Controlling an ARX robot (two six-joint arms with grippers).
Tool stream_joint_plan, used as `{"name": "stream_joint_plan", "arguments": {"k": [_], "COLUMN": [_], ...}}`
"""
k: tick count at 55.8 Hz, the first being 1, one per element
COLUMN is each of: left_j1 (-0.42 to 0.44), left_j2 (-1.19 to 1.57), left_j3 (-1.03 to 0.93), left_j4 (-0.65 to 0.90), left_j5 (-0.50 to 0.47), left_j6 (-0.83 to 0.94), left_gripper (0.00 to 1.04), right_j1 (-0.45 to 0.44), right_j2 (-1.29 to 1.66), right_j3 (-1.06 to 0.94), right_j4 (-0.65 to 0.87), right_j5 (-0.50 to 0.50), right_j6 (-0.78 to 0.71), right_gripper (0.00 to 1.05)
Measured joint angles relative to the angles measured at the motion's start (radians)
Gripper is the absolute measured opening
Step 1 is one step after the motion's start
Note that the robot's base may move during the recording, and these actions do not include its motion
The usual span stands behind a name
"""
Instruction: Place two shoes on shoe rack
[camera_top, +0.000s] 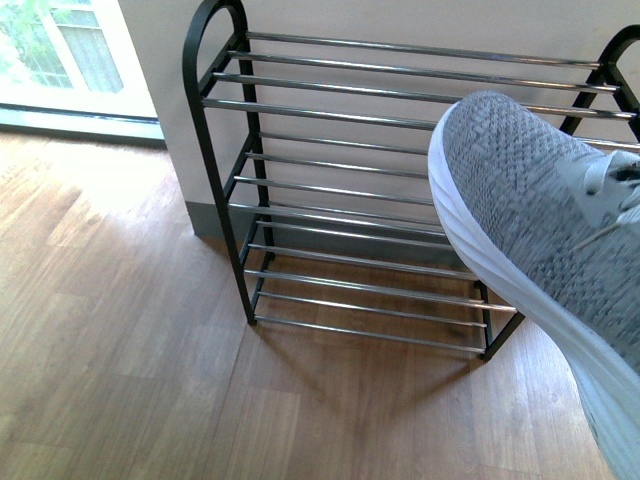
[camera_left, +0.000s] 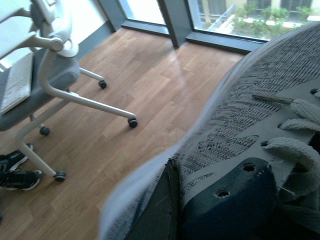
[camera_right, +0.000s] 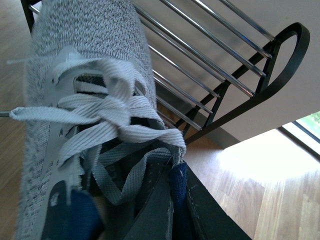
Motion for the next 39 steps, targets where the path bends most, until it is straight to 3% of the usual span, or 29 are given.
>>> {"name": "stream_joint_plan", "arguments": {"k": [4,7,17,39], "left_j1": [-0.011,-0.012,-0.008,-0.008], "left_j2": [0.002,0.002,0.002,0.002], "left_j3": [0.000,0.000,0.000,0.000], "left_j4": [0.000,0.000,0.000,0.000], "left_j5": [0.028,0.023,-0.008,0.000], "left_j6": [-0.001,-0.001,0.000,-0.001], "left_gripper": [0.01,0.01,0.01,0.01], "right_j1": [-0.026,-0.026,-0.047,-0.111], "right_j2": [-0.011,0.005,0.194,0.822], "right_j3": [-0.064,-0.071,0.113,0.645], "right_j4": [0.227,0.307,0.450,0.457], "right_j5": [-0.189,-0.223,-0.199,-0.102], "right_j6": [0.089,0.132,0.203,0.272], "right_gripper": [0.01,0.01,0.01,0.01]}}
